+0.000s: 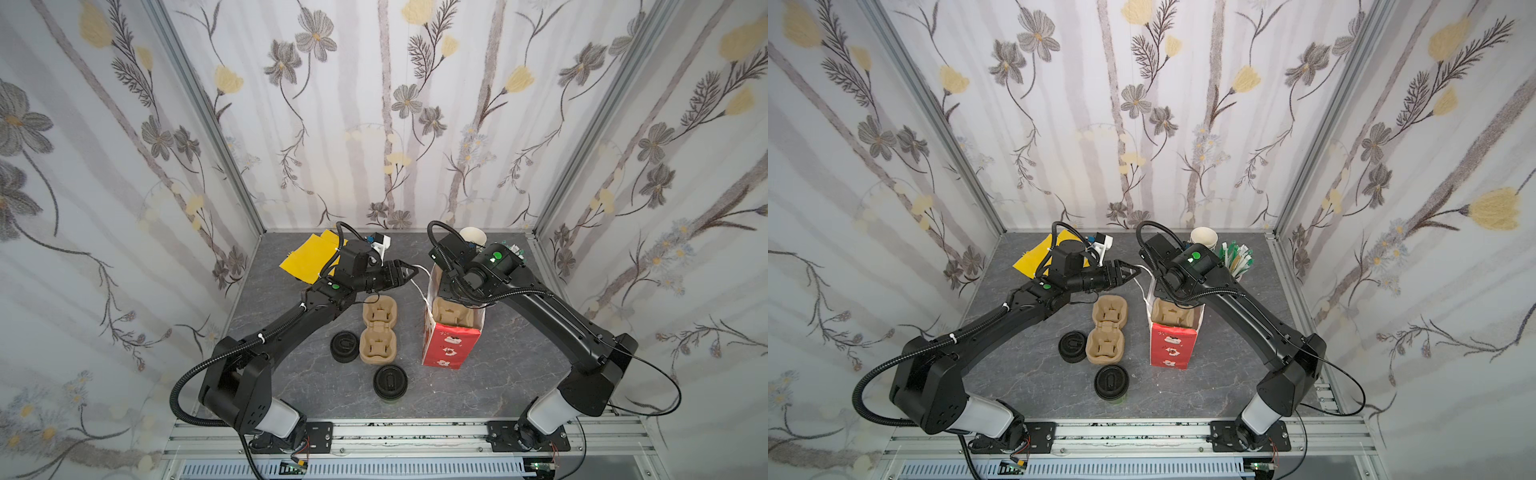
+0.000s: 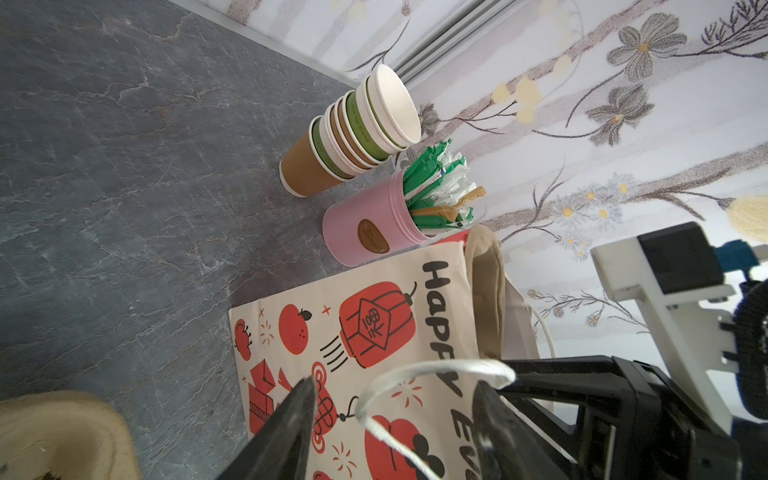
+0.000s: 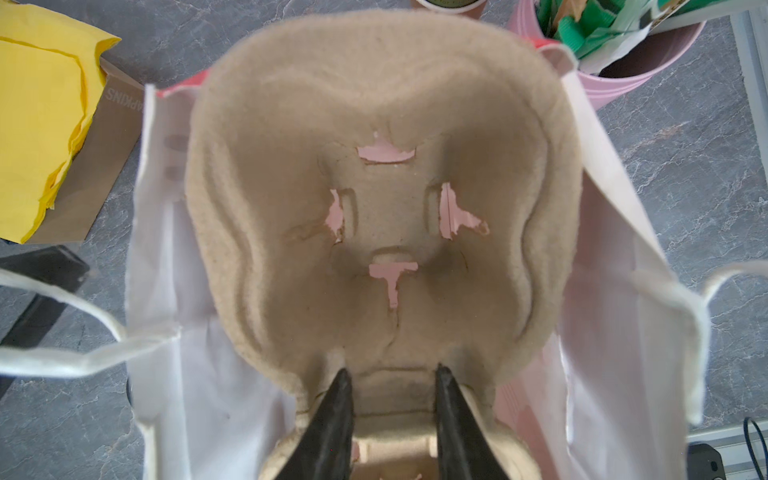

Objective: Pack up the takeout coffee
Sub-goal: 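Lower the carrier into the bag with the right gripper while the left holds the bag, then push the tan carrier down to the bag bottom with the right gripper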

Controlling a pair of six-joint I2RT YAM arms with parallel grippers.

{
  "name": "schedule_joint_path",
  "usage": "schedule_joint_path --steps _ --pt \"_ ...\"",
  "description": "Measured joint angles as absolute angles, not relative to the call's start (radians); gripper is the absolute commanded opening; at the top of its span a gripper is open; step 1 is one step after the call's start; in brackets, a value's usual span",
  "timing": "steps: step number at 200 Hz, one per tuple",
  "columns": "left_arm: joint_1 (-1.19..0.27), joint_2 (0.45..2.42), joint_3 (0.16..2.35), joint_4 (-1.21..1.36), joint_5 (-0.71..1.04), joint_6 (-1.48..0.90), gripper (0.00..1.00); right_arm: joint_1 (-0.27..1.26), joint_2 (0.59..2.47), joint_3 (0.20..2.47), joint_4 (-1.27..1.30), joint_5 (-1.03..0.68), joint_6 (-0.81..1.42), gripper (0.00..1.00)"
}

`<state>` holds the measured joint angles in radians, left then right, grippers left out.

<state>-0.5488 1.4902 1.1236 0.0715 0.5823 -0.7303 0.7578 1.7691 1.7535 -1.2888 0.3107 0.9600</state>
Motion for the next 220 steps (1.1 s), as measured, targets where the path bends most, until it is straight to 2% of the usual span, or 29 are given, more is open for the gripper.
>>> schedule_joint_path --steps 100,220 --pt "-0.549 1.508 1.135 0.078 0.606 -0.730 0.58 0.751 1.779 1.731 -1.261 0.256 0.961 0.28" --pt "-0.549 1.532 1.144 0.080 0.641 -0.730 0.38 0.753 1.793 1.650 -1.225 0.232 0.986 0.29"
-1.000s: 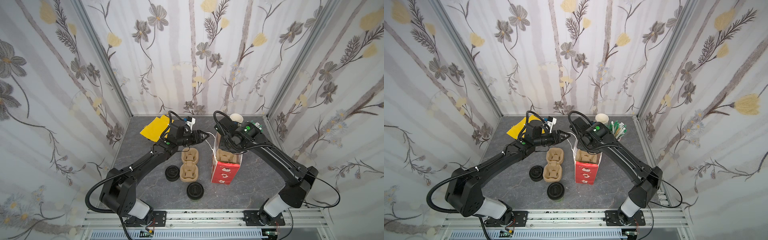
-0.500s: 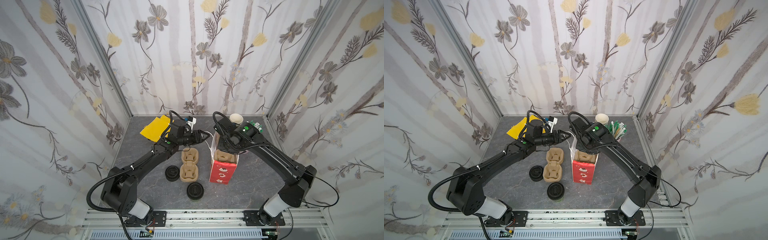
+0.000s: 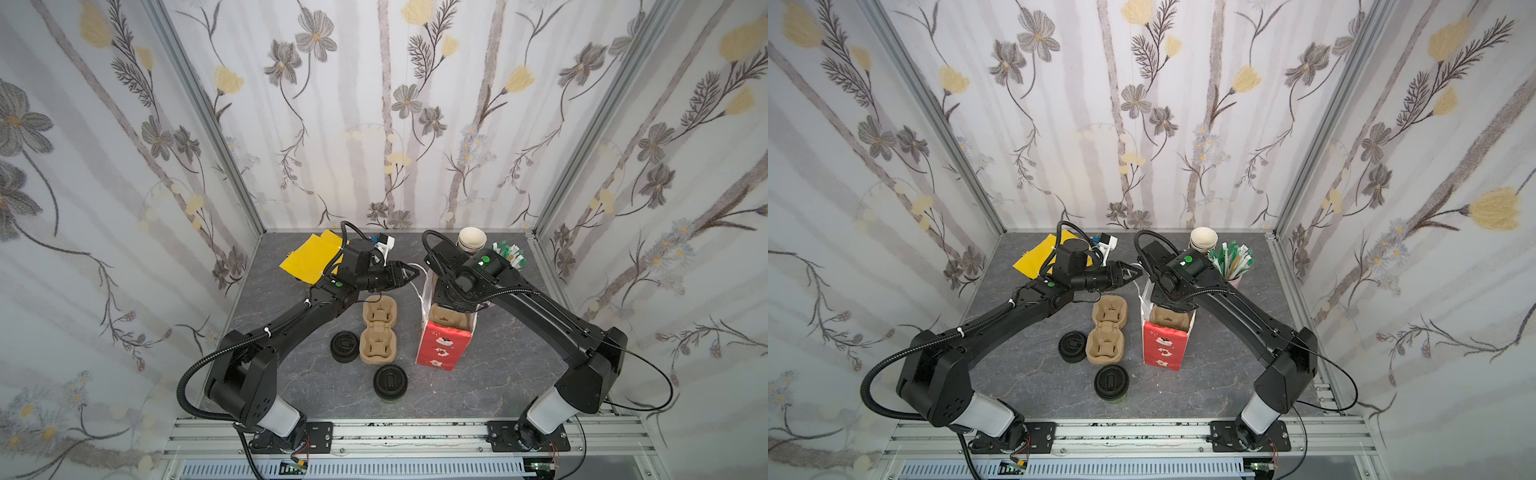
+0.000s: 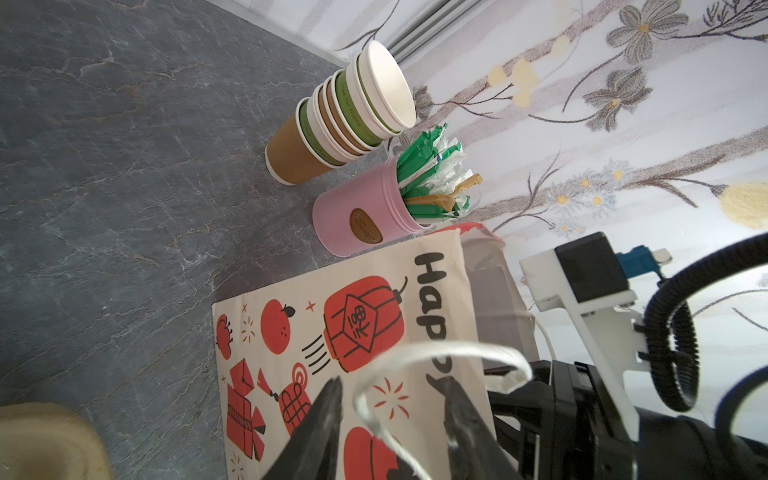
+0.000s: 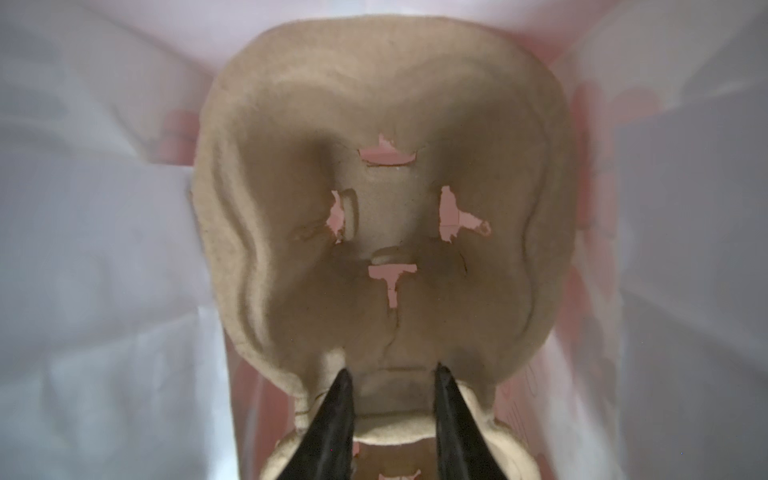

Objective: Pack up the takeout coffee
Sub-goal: 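Push the tan carrier down to the bag bottom with the right gripper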

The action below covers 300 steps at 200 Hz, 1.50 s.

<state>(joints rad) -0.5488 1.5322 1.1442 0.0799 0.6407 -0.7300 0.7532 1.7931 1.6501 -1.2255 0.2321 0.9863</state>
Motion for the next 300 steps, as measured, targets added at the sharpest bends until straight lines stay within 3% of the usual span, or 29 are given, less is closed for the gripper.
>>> schedule_joint_path --steps 123,300 --pt "-0.549 1.536 1.144 0.081 0.686 -0.730 0.02 0.743 1.819 1.540 -1.117 0.204 0.987 0.29" --pt "-0.549 1.535 1.143 0.082 0.684 -0.738 0.00 0.720 1.863 1.421 -1.002 0.161 0.938 0.32"
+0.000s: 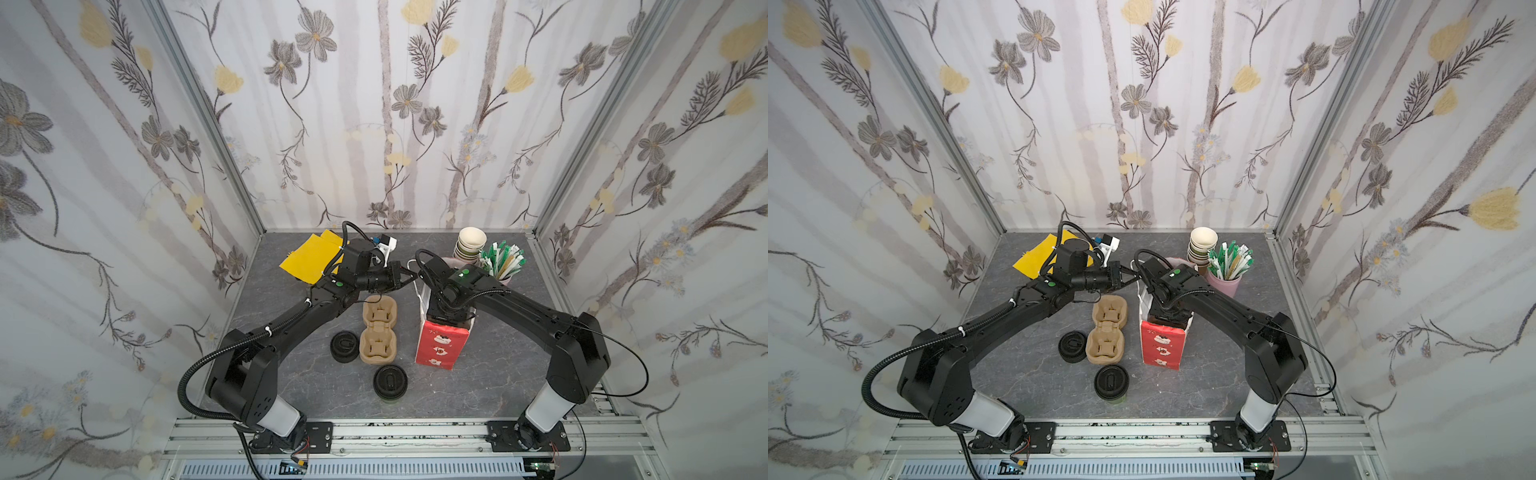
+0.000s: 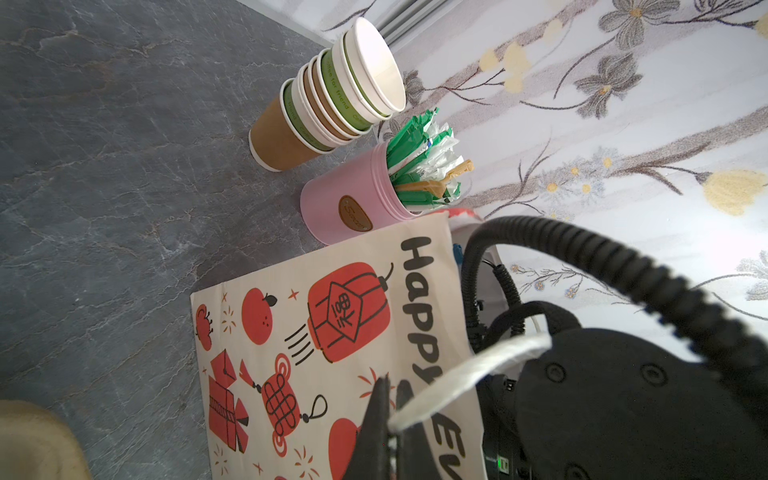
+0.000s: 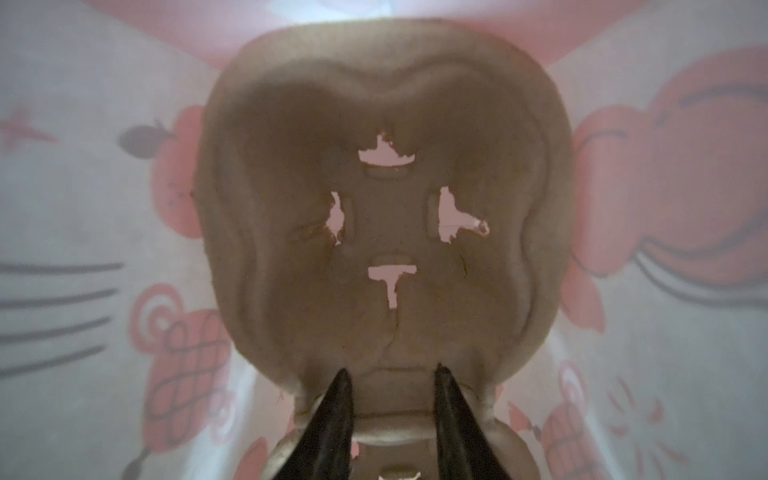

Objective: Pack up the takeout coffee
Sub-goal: 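Push the tan carrier down to the bag bottom with the right gripper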

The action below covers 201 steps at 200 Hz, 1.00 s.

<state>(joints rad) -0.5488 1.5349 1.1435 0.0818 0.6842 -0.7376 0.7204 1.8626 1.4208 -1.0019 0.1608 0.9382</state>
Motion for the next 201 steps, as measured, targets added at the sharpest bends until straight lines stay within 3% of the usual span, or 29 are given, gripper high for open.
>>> schedule_joint_path --steps 22,59,145,201 --pt "-0.549 1.531 1.140 0.083 0.684 -0.738 0.00 0.720 1.874 1.415 -0.984 0.154 0.936 0.33" --pt "-0.549 1.526 1.132 0.086 0.681 -0.738 0.00 0.720 1.893 1.406 -0.961 0.142 0.933 0.43" --pt "-0.549 1.525 1.132 0.100 0.674 -0.738 0.00 0.719 1.921 1.366 -0.900 0.136 0.929 0.43" --pt "-0.549 1.525 1.130 0.100 0.674 -0.738 0.00 0.719 1.901 1.400 -0.912 0.138 0.923 0.53"
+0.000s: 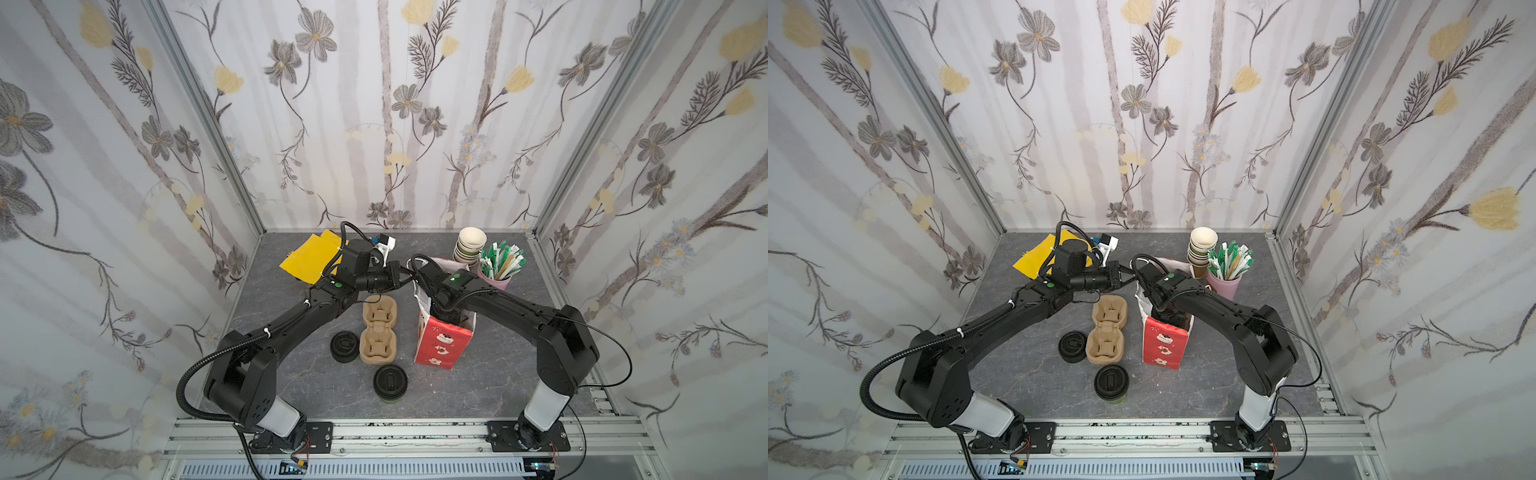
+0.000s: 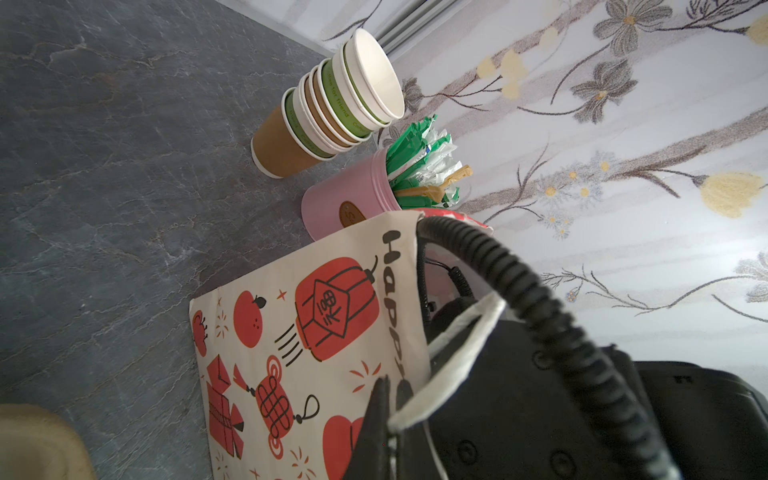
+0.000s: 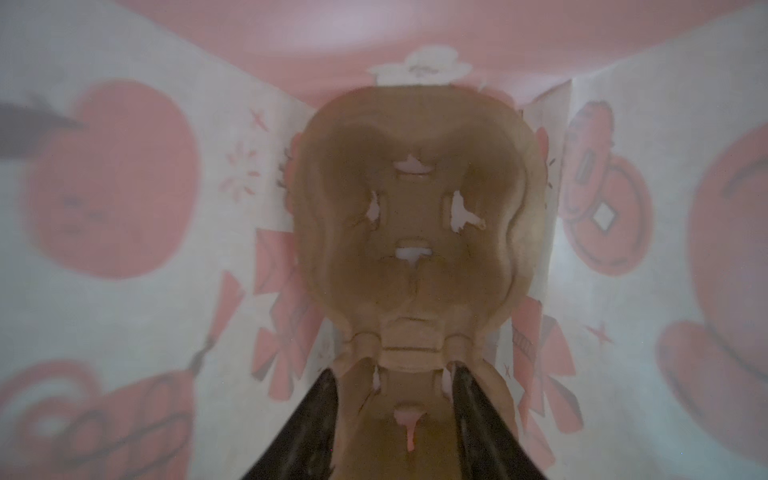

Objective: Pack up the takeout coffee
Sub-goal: 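Push the tan carrier down to the bag bottom with the right gripper, then open the right gripper and lift it out of the bag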

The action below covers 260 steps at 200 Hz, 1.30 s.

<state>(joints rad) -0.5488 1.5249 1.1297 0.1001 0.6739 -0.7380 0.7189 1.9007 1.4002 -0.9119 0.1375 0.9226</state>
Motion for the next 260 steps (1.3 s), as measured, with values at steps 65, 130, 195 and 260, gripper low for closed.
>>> schedule_joint_path --steps 65,130,195,260 --pt "-0.549 1.519 1.120 0.101 0.674 -0.738 0.00 0.720 1.802 1.469 -0.975 0.199 0.926 0.55" --pt "-0.549 1.512 1.102 0.101 0.653 -0.738 0.00 0.724 1.822 1.480 -0.981 0.217 0.926 0.49" --pt "-0.549 1.483 1.071 0.101 0.588 -0.761 0.00 0.719 1.856 1.480 -1.053 0.242 0.950 0.49" --pt "-0.549 1.459 1.042 0.101 0.529 -0.772 0.00 0.722 1.867 1.531 -1.079 0.272 0.960 0.53"
